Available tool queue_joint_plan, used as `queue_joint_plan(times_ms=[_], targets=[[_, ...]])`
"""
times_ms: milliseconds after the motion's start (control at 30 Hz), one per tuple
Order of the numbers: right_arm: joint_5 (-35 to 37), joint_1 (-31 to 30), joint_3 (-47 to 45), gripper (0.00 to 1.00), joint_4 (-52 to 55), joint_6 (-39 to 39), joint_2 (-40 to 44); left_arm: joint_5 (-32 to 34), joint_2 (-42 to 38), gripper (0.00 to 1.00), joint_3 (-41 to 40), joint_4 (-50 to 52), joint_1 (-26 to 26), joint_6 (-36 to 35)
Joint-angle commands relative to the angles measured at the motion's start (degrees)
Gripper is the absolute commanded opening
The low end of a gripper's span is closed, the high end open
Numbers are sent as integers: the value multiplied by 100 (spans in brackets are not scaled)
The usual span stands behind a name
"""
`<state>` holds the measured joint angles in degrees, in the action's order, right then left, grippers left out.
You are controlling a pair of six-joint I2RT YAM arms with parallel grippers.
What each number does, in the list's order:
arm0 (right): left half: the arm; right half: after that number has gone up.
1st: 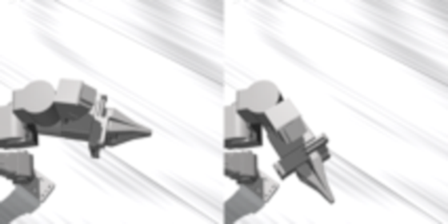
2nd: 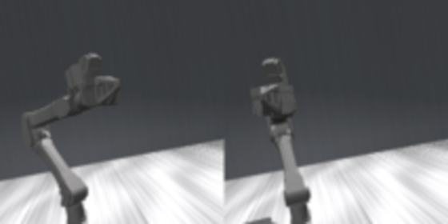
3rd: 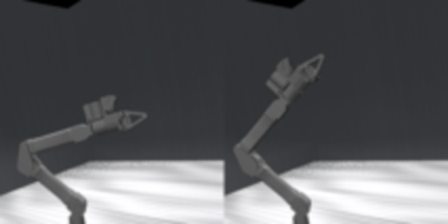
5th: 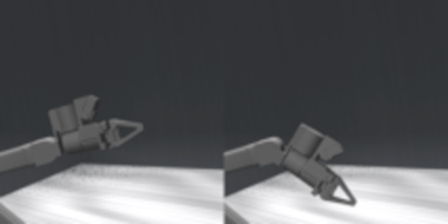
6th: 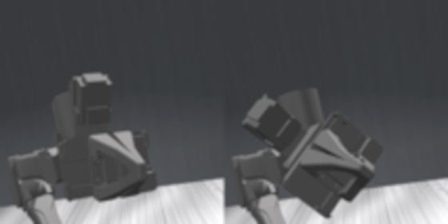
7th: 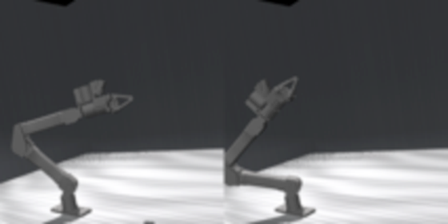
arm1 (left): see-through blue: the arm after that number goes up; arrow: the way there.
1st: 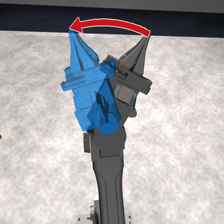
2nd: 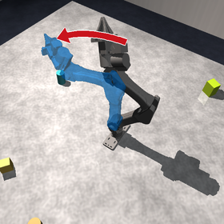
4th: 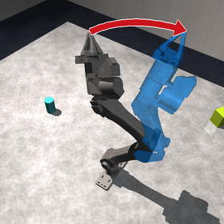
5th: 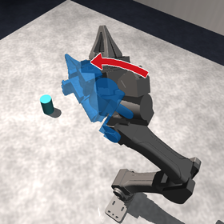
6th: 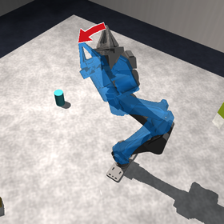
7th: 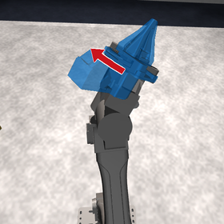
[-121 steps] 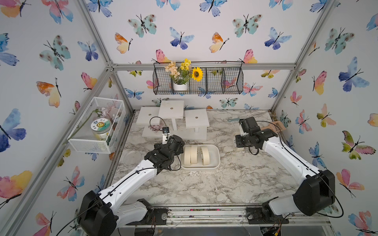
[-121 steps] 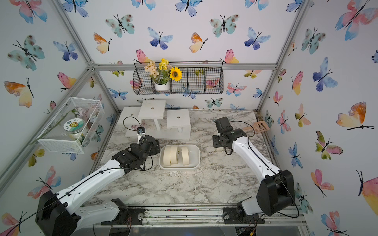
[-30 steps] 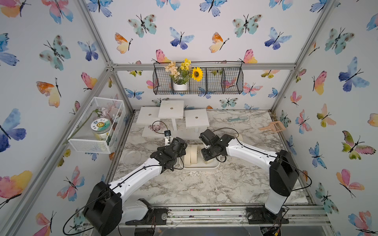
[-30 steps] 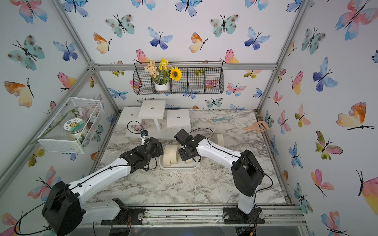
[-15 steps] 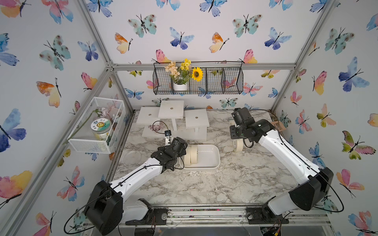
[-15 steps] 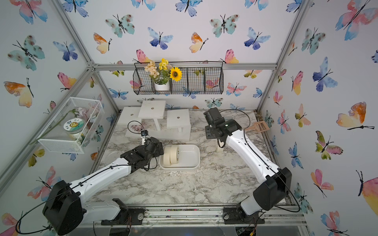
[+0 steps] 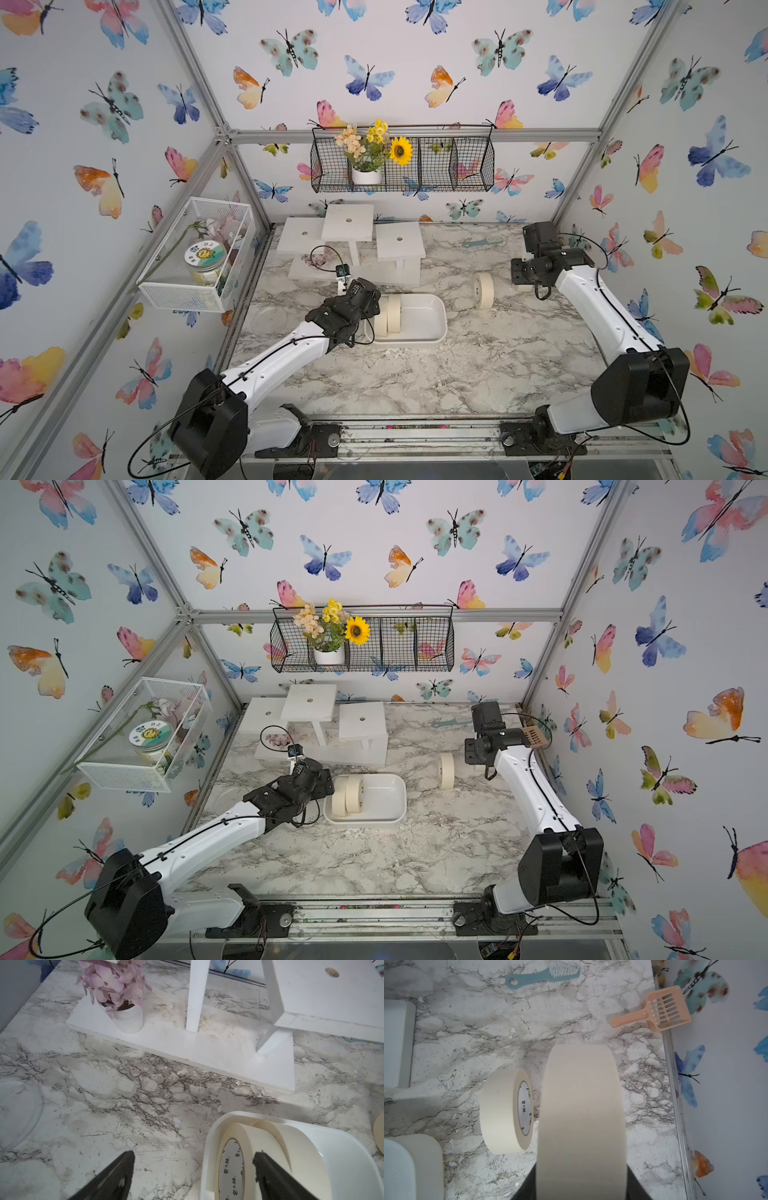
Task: Take out the art tape in the storage box
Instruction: Place the art tape at the center of the board.
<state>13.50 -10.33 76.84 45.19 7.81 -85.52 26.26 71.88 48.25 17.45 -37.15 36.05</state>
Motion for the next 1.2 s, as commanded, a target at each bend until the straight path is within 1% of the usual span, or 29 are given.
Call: queue_joint_plan(times_ms=[0, 233, 467, 533, 600, 733, 767, 900, 1000, 1100, 1167], targets=[[-337, 4, -134, 3, -573, -166, -125, -388, -152, 93, -62, -192, -16, 142], [-348, 4, -448, 3, -928, -167, -570, -817, 66, 92, -35, -417, -21, 303], [-335, 13, -625, 2, -1201, -114, -864, -960, 138, 88, -43, -436, -25, 447], [-263, 13, -652, 4, -1213, -81, -914, -970, 133, 87, -52, -436, -29, 472], [-212, 13, -670, 14, -1209, -61, -915, -972, 134, 86, -70, -426, -37, 482], [-118, 13, -647, 29, -1176, -54, -845, -1004, 134, 84, -79, -427, -51, 540], [-81, 13, -612, 39, -1123, -47, -822, -993, 147, 84, -66, -427, -72, 530], [-25, 13, -552, 56, -1057, -43, -708, -981, 231, 84, -27, -383, -169, 550], [59, 13, -450, 63, -911, -38, -632, -981, 255, 84, -26, -383, -205, 583], [134, 13, -199, 65, -643, 44, -398, -1015, 222, 84, -44, -374, -214, 622], [-57, -8, -58, 65, -578, 44, -98, -1049, 196, 84, -44, -374, -214, 644]])
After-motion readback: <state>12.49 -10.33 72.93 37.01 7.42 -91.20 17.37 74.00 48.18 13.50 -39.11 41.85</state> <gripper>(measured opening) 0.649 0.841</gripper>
